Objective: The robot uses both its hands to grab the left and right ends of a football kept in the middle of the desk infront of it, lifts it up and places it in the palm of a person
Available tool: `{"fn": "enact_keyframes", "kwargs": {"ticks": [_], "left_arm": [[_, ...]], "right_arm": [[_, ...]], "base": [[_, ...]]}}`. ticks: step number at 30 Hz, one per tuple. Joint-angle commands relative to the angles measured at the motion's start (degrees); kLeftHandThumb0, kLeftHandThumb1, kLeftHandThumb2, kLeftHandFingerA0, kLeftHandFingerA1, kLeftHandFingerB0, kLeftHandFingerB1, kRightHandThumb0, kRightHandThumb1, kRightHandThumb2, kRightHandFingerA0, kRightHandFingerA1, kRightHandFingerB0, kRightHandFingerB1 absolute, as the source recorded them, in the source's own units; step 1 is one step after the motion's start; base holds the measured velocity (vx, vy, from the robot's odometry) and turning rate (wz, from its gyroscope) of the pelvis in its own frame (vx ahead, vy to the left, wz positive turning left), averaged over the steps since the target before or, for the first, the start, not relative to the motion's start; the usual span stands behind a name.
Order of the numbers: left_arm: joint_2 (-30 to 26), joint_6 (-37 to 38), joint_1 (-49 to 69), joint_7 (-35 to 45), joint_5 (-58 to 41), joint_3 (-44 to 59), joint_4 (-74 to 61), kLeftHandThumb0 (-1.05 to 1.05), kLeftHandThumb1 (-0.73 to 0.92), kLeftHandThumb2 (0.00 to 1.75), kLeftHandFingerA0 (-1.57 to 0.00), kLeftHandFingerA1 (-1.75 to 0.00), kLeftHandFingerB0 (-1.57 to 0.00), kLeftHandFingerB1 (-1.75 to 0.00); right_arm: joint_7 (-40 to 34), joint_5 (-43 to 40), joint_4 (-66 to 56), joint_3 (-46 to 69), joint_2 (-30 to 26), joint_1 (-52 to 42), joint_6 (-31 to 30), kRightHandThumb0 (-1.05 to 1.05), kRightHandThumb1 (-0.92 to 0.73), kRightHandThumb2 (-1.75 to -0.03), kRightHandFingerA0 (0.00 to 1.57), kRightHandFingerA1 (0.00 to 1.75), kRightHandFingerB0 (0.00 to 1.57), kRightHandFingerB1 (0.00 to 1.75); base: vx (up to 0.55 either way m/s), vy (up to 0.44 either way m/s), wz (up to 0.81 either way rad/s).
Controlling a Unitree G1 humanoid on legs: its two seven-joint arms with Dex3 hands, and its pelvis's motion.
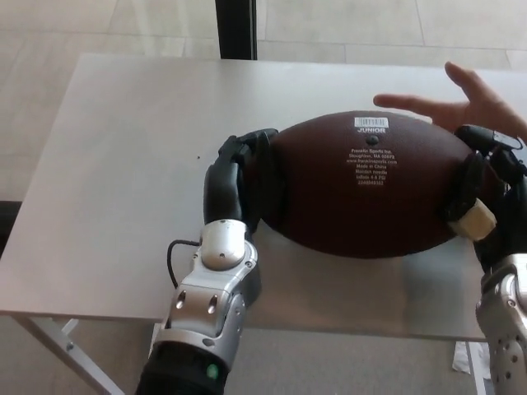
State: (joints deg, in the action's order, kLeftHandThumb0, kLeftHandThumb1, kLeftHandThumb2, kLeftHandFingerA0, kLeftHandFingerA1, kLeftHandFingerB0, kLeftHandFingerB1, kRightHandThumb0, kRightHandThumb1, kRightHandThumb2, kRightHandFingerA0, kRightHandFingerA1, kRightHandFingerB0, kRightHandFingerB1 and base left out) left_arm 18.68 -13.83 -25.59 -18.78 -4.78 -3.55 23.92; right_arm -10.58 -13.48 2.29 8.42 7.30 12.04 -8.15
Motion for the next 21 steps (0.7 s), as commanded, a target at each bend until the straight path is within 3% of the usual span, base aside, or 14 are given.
{"fn": "enact_keyframes", "kwargs": {"ticks": [1,3,4,5,6,10,11,12,13,14,16,17,18,21], "left_arm": [[12.11,-3.3,-12.32,-6.01,-4.4,2.59,1.54,-0.3,0.86,0.66,-0.52,-1.28,-0.54,-0.88],[10.84,-4.29,-16.38,-6.41,-5.29,4.21,2.67,-0.33,0.83,0.64,-0.56,-1.23,-0.54,-0.84],[9.51,-5.38,-19.83,-5.76,-6.56,5.51,3.29,-0.36,0.63,1.05,-0.73,-0.99,-0.61,-0.81],[9.08,-5.79,-21.69,-6.04,-7.39,6.53,3.92,-0.37,0.63,1.05,-0.75,-0.99,-0.63,-0.81],[8.51,-6.37,-23.9,-6.33,-7.73,7.24,4.91,-0.4,0.81,0.64,-0.71,-1.16,-0.62,-0.8],[4.7,-7.82,-32.28,-3.3,-7.2,7.33,8.63,-0.38,0.77,0.63,-0.72,-1.19,-0.61,-0.82],[3.83,-8.72,-33.76,-2.78,-6.64,6.97,9.33,-0.4,0.77,0.63,-0.76,-1.11,-0.64,-0.79],[3.35,-9.01,-35.5,-2.85,-7.03,7.47,10.44,-0.37,0.58,1.01,-0.78,-0.94,-0.66,-0.79],[3.31,-9.03,-35.48,-2.88,-7.14,7.47,10.38,-0.37,0.58,1.01,-0.78,-0.94,-0.66,-0.79],[2.91,-8.89,-36.31,-2.64,-6.81,7.25,11.24,-0.38,0.76,0.63,-0.78,-0.99,-0.67,-0.73],[1.63,-9.59,-38.8,-1.61,-5.78,6.53,13.89,-0.4,0.76,0.63,-0.79,-1.03,-0.68,-0.75],[0.9,-9.14,-39.86,-0.15,-5.21,5.84,15.22,-0.39,0.75,0.61,-0.83,-1.01,-0.7,-0.75],[0.29,-9.91,-41.4,0.44,-4.56,5.38,17.09,-0.4,0.74,0.61,-0.82,-0.99,-0.71,-0.71],[-1.63,-11.53,-45.53,2.79,-2.24,3.55,22.1,-0.38,0.72,0.61,-0.84,-0.95,-0.7,-0.68]], "right_arm": [[0.0,-3.53,-0.31,-0.47,4.72,13.55,3.45,-0.2,-0.47,-1.34,1.09,1.75,0.84,1.64],[-0.48,-3.08,0.33,0.37,3.63,16.7,2.45,-0.18,-0.44,-1.37,1.07,1.75,0.83,1.63],[-0.18,-2.75,0.96,0.92,2.19,19.64,2.33,-0.19,-0.43,-1.37,1.06,1.75,0.81,1.65],[-0.65,-2.81,0.83,1.3,1.74,21.05,1.26,-0.2,-0.44,-1.33,1.04,1.75,0.8,1.63],[-0.92,-2.8,1.15,1.77,1.26,22.6,1.0,-0.19,-0.44,-1.31,1.04,1.75,0.83,1.59],[-1.96,-5.32,4.0,5.05,0.23,29.76,1.48,-0.17,-0.4,-1.33,1.07,1.75,0.86,1.54],[-3.28,-6.12,4.39,6.09,0.56,31.06,1.36,-0.25,-0.45,-1.19,1.35,1.49,1.04,1.3],[-3.68,-6.7,4.61,6.84,0.14,32.24,0.67,-0.15,-0.45,-1.3,1.05,1.75,0.85,1.53],[-3.68,-6.59,4.59,6.83,0.21,32.27,0.62,-0.15,-0.45,-1.3,1.05,1.75,0.85,1.53],[-4.04,-6.64,5.05,7.33,-0.06,33.06,0.53,-0.15,-0.47,-1.26,1.07,1.75,0.88,1.51],[-4.25,-8.08,6.02,8.88,-0.47,34.47,0.18,-0.16,-0.53,-1.12,1.02,1.75,0.81,1.53],[-4.48,-8.79,7.55,10.07,-0.59,35.37,1.02,-0.24,-0.49,-1.18,1.31,1.49,1.0,1.3],[-4.91,-8.99,8.34,10.87,-0.7,35.8,1.49,-0.13,-0.49,-1.32,0.97,1.75,0.79,1.52],[-6.45,-12.39,10.0,14.21,-0.43,37.59,1.0,-0.1,-0.54,-1.3,0.95,1.75,0.74,1.58]], "base": [[0.0,0.0,0.0],[0.0,0.0,0.0],[0.0,0.0,0.0],[0.0,0.0,0.0],[0.0,0.0,0.0],[0.0,0.0,0.0],[0.0,0.0,0.0],[0.0,0.0,0.0],[0.0,0.0,0.0],[0.0,0.0,0.0],[0.0,0.0,0.0],[0.0,0.0,0.0],[0.0,0.0,0.0],[0.0,0.0,0.0]]}}
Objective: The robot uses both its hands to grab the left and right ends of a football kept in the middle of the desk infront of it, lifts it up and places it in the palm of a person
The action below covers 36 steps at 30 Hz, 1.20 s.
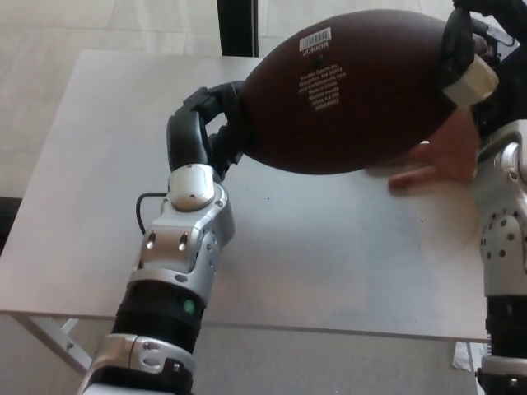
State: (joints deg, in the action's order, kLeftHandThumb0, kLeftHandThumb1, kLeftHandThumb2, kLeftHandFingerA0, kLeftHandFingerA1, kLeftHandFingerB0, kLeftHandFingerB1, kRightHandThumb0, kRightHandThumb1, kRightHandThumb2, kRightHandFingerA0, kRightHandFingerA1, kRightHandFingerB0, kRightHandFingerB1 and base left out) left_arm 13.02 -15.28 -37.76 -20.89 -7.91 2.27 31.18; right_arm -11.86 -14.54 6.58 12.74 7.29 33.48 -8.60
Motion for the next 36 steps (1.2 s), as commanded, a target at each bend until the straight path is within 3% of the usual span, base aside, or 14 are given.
{"fn": "enact_keyframes", "kwargs": {"ticks": [1,8,10,12,14,15,16,20,21,27,28,31,32,36], "left_arm": [[3.46,-9.82,-34.47,5.33,1.06,-2.36,16.13,-0.38,0.71,0.6,-0.87,-0.99,-0.73,-0.7],[3.26,-10.87,-42.7,5.94,4.47,-4.32,26.19,-0.39,0.7,0.6,-0.85,-1.13,-0.71,-0.79],[3.14,-10.92,-44.88,7.33,5.39,-5.24,28.38,-0.37,0.69,0.6,-0.79,-0.92,-0.65,-0.67],[3.24,-13.33,-48.14,8.16,6.88,-6.65,31.02,-0.3,0.67,0.6,-0.69,-1.17,-0.5,-0.55],[3.72,-12.51,-48.95,10.14,10.16,-10.22,33.29,-0.31,0.66,0.59,-0.66,-0.99,-0.57,-0.59],[3.91,-12.48,-48.75,9.68,9.45,-9.63,33.63,-0.32,0.51,0.92,-0.77,-0.96,-0.55,-0.69],[4.36,-12.41,-48.28,8.73,8.32,-8.6,33.9,-0.28,0.67,0.61,-0.72,-1.28,-0.54,-0.6],[4.41,-12.95,-47.52,8.41,7.99,-8.57,35.2,-0.29,0.65,0.6,-0.73,-1.43,-0.57,-0.54],[6.93,-12.3,-44.92,4.38,5.13,-5.55,35.57,-0.29,0.67,0.59,-0.52,-1.12,-0.46,-0.52],[8.58,-12.25,-41.24,7.03,12.63,-14.17,39.43,-0.31,0.64,0.59,-0.5,-0.5,-0.67,-0.54],[9.21,-12.18,-40.61,7.29,13.68,-15.63,40.11,-0.25,0.64,0.6,-0.6,-1.33,-0.56,-0.56],[10.46,-10.82,-38.13,8.9,18.0,-22.1,41.36,-0.2,0.61,0.6,-0.69,-1.45,-0.5,-0.52],[11.18,-10.84,-36.74,9.37,18.55,-23.63,41.71,-0.15,0.62,0.61,-0.78,-1.58,-0.08,-0.35],[11.1,-12.44,-33.99,10.04,17.61,-25.77,42.05,-0.21,0.63,0.59,-0.65,-1.21,-0.42,-0.51]], "right_arm": [[-4.86,-11.8,6.55,10.51,-0.5,16.79,1.35,-0.12,-0.6,-1.25,0.94,1.75,0.67,1.6],[-11.32,-16.22,11.02,18.02,-0.43,22.08,2.23,-0.11,-0.69,-1.21,0.96,1.75,0.67,1.67],[-13.33,-16.98,11.93,20.28,-0.2,23.45,3.66,-0.14,-0.78,-1.07,0.98,1.75,0.72,1.67],[-14.44,-20.94,14.01,24.25,-0.12,25.51,5.42,-0.14,-0.78,-1.07,0.98,1.75,0.71,1.68],[-13.02,-21.11,16.07,26.14,-0.89,25.26,6.89,-0.12,-0.71,-1.19,1.0,1.75,0.72,1.69],[-12.28,-21.35,16.55,26.62,-0.7,25.07,7.02,-0.13,-0.72,-1.19,1.02,1.75,0.75,1.69],[-12.81,-21.55,16.89,27.35,-0.45,24.93,6.49,-0.15,-0.74,-1.13,1.03,1.75,0.78,1.73],[-12.95,-20.92,16.15,28.11,1.36,23.48,4.87,-0.16,-0.75,-1.12,1.01,1.75,0.78,1.75],[-11.92,-24.12,16.52,30.71,1.39,21.4,3.4,-0.28,-0.92,-0.79,1.0,1.75,0.74,1.75],[-12.2,-25.68,15.83,34.62,5.16,16.71,4.42,-0.25,-0.85,-0.82,1.03,1.75,0.82,1.74],[-12.59,-26.03,15.39,35.44,5.74,15.69,4.79,-0.2,-0.85,-0.88,0.98,1.75,0.76,1.75],[-14.2,-27.89,14.91,38.15,6.82,13.07,2.78,-0.31,-0.9,-0.69,0.99,1.75,0.74,1.75],[-16.78,-26.61,14.82,38.56,7.21,11.3,1.39,-0.36,-0.85,-0.69,0.94,1.75,0.81,1.62],[-16.0,-26.07,16.24,39.44,9.87,9.07,3.6,-0.39,-0.92,-0.68,1.03,1.75,0.9,1.64]], "base": [[0.0,0.0,0.0],[0.0,0.0,0.0],[0.0,0.0,0.0],[0.0,0.0,0.0],[0.0,0.0,0.0],[0.0,0.0,0.0],[0.0,0.0,0.0],[0.0,0.0,0.0],[0.0,0.0,0.0],[0.0,0.0,0.0],[0.0,0.0,0.0],[0.0,0.0,0.0],[0.0,0.0,0.0],[0.0,0.0,0.0]]}}
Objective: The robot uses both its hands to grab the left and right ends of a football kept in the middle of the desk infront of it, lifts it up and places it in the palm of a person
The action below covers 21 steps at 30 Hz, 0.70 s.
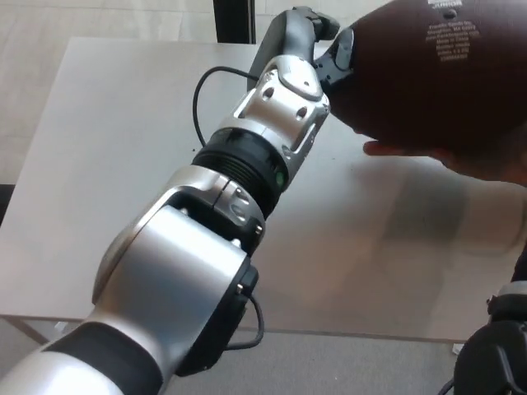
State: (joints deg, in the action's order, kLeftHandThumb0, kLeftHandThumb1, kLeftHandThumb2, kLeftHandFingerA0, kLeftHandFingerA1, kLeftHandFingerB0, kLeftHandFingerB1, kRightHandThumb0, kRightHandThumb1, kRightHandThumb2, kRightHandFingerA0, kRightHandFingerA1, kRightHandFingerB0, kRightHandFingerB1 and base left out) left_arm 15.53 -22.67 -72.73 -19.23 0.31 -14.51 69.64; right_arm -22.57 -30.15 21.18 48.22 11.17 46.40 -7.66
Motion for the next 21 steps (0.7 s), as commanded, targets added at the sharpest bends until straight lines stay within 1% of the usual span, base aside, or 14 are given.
{"fn": "enact_keyframes", "kwargs": {"ticks": [1,3,4,5,8,11,13,14,16,17,18,19,20,21], "left_arm": [[8.84,-5.89,1.43,7.24,7.72,-7.56,3.51,-0.22,0.65,0.59,-0.58,-1.23,-0.42,-0.54],[9.07,-7.22,1.92,5.55,5.59,-5.78,3.25,-0.22,0.65,0.59,-0.58,-1.23,-0.42,-0.54],[9.22,-6.94,3.2,5.66,5.6,-5.95,3.48,-0.23,0.63,0.58,-0.61,-1.42,-0.39,-0.51],[8.99,-6.23,4.14,6.98,6.64,-7.41,3.55,-0.21,0.63,0.61,-0.61,-1.43,-0.29,-0.47],[8.55,-6.48,4.41,9.48,8.97,-10.73,3.64,-0.21,0.63,0.59,-0.62,-1.24,-0.37,-0.5],[8.05,-5.97,4.98,10.28,9.88,-12.45,3.54,-0.2,0.63,0.63,-0.6,-1.36,-0.36,-0.55],[7.53,-5.81,5.67,8.4,7.98,-10.23,2.72,-0.18,0.63,0.62,-0.68,-1.4,-0.38,-0.5],[6.76,-4.22,6.25,7.89,7.77,-9.61,2.4,-0.17,0.63,0.62,-0.86,-1.25,-0.46,-0.53],[5.22,-2.49,6.92,6.91,5.84,-6.32,1.23,-0.31,0.75,0.62,-0.74,-0.99,-0.31,-0.5],[3.77,-1.8,7.22,8.55,5.16,-4.91,0.4,-0.44,0.79,0.63,-0.4,-0.87,-0.27,-0.54],[3.8,-1.64,7.26,8.76,5.46,-4.4,0.42,-0.44,0.79,0.63,-0.4,-0.87,-0.27,-0.54],[1.56,-1.71,6.89,8.99,3.01,-0.54,-1.05,-0.45,0.58,1.04,-0.59,-0.87,0.0,-0.46],[0.12,-1.49,6.51,9.59,1.18,2.24,-1.75,-0.67,0.68,0.92,-0.6,-1.04,-0.04,-0.31],[-3.07,1.0,6.78,12.54,0.42,3.93,-3.34,-0.73,0.71,0.97,-0.56,-1.04,-0.04,-0.21]], "right_arm": [[-5.14,-10.04,2.0,3.84,6.14,-4.35,2.75,-0.38,-0.92,-0.7,1.01,1.75,0.84,1.67],[-5.11,-9.83,2.34,3.41,6.46,-4.9,3.3,-0.38,-0.92,-0.7,1.01,1.75,0.84,1.67],[-5.93,-8.42,3.49,2.96,6.16,-5.86,2.96,-0.39,-0.89,-0.73,0.9,1.64,0.85,1.33],[-6.14,-8.68,4.6,3.08,5.9,-6.24,2.72,-0.39,-0.92,-0.69,0.72,1.03,0.69,0.95],[-6.0,-8.98,6.03,2.45,5.13,-6.79,2.51,-0.4,-0.89,-0.67,0.86,1.6,0.82,1.31],[-5.5,-8.59,6.94,1.12,4.56,-7.41,2.57,-0.39,-0.8,-0.64,1.02,1.66,0.94,1.35],[-2.7,-9.83,6.35,0.03,4.03,-8.57,1.1,-0.35,-0.8,-0.7,1.04,1.68,0.91,1.07],[-3.18,-7.42,5.99,-1.84,3.58,-9.21,1.41,-0.27,-0.78,-0.66,0.95,1.35,0.78,0.74],[-2.82,-6.84,6.16,-4.29,0.86,-9.77,-2.16,-0.38,-0.77,-0.62,0.94,0.61,0.58,0.41],[-0.86,-5.17,5.25,-7.19,-1.05,-11.19,-4.49,-0.47,-0.79,-0.63,0.73,0.5,0.3,0.31],[-0.64,-5.48,5.56,-7.85,-1.79,-11.44,-4.7,-0.47,-0.79,-0.63,0.73,0.5,0.3,0.31],[4.02,-3.0,3.85,-12.62,-6.02,-13.71,-9.41,-0.69,-0.82,-0.67,0.38,0.37,0.09,0.2],[6.09,-2.79,3.31,-14.26,-8.44,-14.29,-11.49,-0.76,-0.84,-0.66,0.2,0.35,0.01,0.18],[7.77,-1.9,0.4,-17.15,-12.06,-15.63,-15.09,-1.05,-0.78,-1.12,0.05,0.17,0.0,0.01]], "base": [[0.0,0.0,0.0],[0.0,0.0,0.0],[0.0,0.0,0.0],[0.0,0.0,0.0],[0.0,0.0,0.0],[0.0,0.0,0.0],[0.0,0.0,0.0],[0.0,0.0,0.0],[0.0,0.0,0.0],[0.0,0.0,0.0],[0.0,0.0,0.0],[0.0,0.0,0.0],[0.0,0.0,0.0],[0.0,0.0,0.0]]}}
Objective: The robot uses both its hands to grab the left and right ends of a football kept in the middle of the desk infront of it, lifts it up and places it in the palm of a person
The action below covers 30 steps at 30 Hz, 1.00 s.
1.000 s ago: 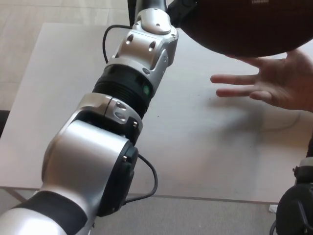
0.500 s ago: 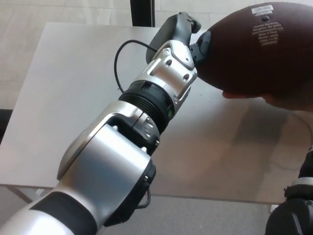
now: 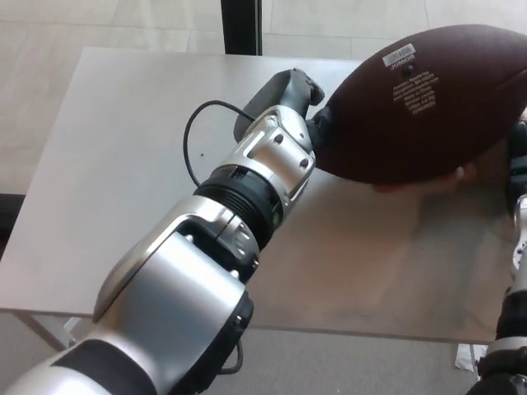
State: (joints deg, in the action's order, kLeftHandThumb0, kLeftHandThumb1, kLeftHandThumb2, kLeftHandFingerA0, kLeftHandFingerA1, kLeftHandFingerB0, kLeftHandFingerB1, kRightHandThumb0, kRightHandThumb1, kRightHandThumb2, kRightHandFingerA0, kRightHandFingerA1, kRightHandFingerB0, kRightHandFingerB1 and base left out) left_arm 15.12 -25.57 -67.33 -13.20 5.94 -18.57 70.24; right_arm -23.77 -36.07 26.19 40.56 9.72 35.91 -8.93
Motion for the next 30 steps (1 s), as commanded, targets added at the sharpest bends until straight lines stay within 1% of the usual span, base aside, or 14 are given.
{"fn": "enact_keyframes", "kwargs": {"ticks": [1,5,6,11,12,14,15,16,17,25,26,27,29,30], "left_arm": [[-3.11,3.88,1.38,6.7,-5.17,8.56,-4.28,-0.75,0.72,1.09,-0.74,-1.04,0.0,-0.2],[-8.94,5.57,1.05,9.79,-3.28,9.28,-7.63,-0.81,0.72,0.95,-0.76,-1.22,-0.03,-0.24],[-9.68,5.85,1.12,10.39,-2.76,8.99,-8.42,-0.76,0.73,1.08,-0.51,-0.81,-0.03,-0.21],[-20.54,3.45,3.24,16.87,-5.76,14.34,-23.71,-0.9,0.72,1.12,-0.02,-0.49,-0.11,-0.14],[-22.28,1.48,4.0,17.3,-6.38,15.6,-27.48,-0.84,0.71,1.13,0.0,-0.44,-0.09,-0.19],[-23.3,-0.37,5.13,17.62,-6.83,16.59,-31.19,-0.86,0.91,0.68,-0.03,-0.43,-0.02,-0.28],[-25.88,-2.31,7.7,19.0,-8.66,19.01,-38.07,-0.87,0.74,1.16,-0.03,-0.45,-0.04,-0.18],[-28.62,-4.75,11.01,20.65,-11.68,22.73,-46.23,-0.91,0.91,0.69,-0.02,-0.49,0.0,-0.3],[-29.72,-6.91,12.97,21.07,-14.68,26.43,-50.94,-0.86,0.7,1.14,0.0,-0.46,-0.08,-0.17],[-36.43,-11.8,48.23,27.76,-25.56,52.66,-94.89,-0.9,0.83,1.22,-0.03,-0.51,-0.09,-0.14],[-34.41,-9.42,55.7,28.75,-27.06,57.03,-98.03,-0.9,0.82,1.21,-0.1,-0.54,0.0,-0.19],[-33.17,-8.65,61.41,30.01,-27.84,60.52,-100.03,-0.84,0.75,1.12,-0.18,-0.52,-0.05,-0.39],[-31.37,-7.54,69.88,31.61,-28.98,65.32,-103.14,-0.84,0.75,1.12,-0.18,-0.52,-0.05,-0.39],[-29.06,-0.61,78.81,34.26,-27.82,70.56,-101.27,-0.83,0.74,1.1,-0.29,-0.53,-0.15,-0.44]], "right_arm": [[9.31,3.45,-5.0,-9.77,-11.09,-5.49,-13.75,-1.05,-0.75,-1.12,0.02,0.1,0.0,0.04],[10.04,1.94,-7.13,-11.2,-14.78,-5.81,-15.0,-1.05,-0.74,-1.12,0.0,0.07,0.0,0.06],[10.05,1.47,-7.4,-11.18,-15.0,-5.92,-14.83,-1.05,-0.73,-1.12,0.0,0.06,0.0,0.05],[13.33,-0.1,-12.2,-12.33,-19.38,-8.83,-15.57,-1.04,-0.71,-1.09,0.0,0.03,0.0,0.0],[13.43,0.0,-13.42,-12.59,-19.99,-9.57,-15.69,-1.04,-0.91,-0.68,0.0,0.0,0.0,0.0],[13.42,-0.54,-14.47,-12.38,-20.3,-10.39,-15.85,-1.05,-0.9,-0.67,0.0,0.01,0.0,0.0],[13.47,-1.21,-16.15,-11.82,-20.77,-11.46,-16.11,-1.05,-0.68,-1.18,0.0,0.09,0.0,0.12],[13.92,-1.52,-18.92,-11.61,-21.82,-13.35,-16.85,-1.05,-0.73,-1.2,0.0,0.12,0.0,0.13],[14.6,-1.91,-21.64,-11.38,-22.7,-15.23,-17.42,-1.05,-0.74,-1.21,0.0,0.11,0.0,0.15],[27.79,-10.92,-39.68,1.54,-30.81,-35.01,-16.89,-1.02,-0.74,-0.88,0.04,0.35,0.0,0.28],[30.95,-10.74,-40.44,4.53,-32.23,-38.4,-15.01,-0.92,-0.68,-1.11,0.07,0.37,0.02,0.27],[31.4,-11.08,-41.18,6.79,-32.27,-40.76,-14.58,-0.96,-0.89,-0.67,0.22,0.43,0.14,0.42],[32.13,-11.64,-41.95,10.23,-32.42,-44.34,-13.78,-0.96,-0.89,-0.67,0.22,0.43,0.14,0.42],[34.85,-10.97,-41.53,14.32,-31.52,-48.81,-9.8,-0.91,-0.68,-1.07,0.2,0.53,0.14,0.5]], "base": [[0.0,0.0,0.0],[0.0,0.0,0.0],[0.0,0.0,0.0],[0.0,0.0,0.0],[0.0,0.0,0.0],[0.0,0.0,0.0],[0.0,0.0,0.0],[0.0,0.0,0.0],[0.0,0.0,0.0],[0.0,0.0,0.0],[0.0,0.0,0.0],[0.0,0.0,0.0],[0.0,0.0,0.0],[0.0,0.0,0.0]]}}
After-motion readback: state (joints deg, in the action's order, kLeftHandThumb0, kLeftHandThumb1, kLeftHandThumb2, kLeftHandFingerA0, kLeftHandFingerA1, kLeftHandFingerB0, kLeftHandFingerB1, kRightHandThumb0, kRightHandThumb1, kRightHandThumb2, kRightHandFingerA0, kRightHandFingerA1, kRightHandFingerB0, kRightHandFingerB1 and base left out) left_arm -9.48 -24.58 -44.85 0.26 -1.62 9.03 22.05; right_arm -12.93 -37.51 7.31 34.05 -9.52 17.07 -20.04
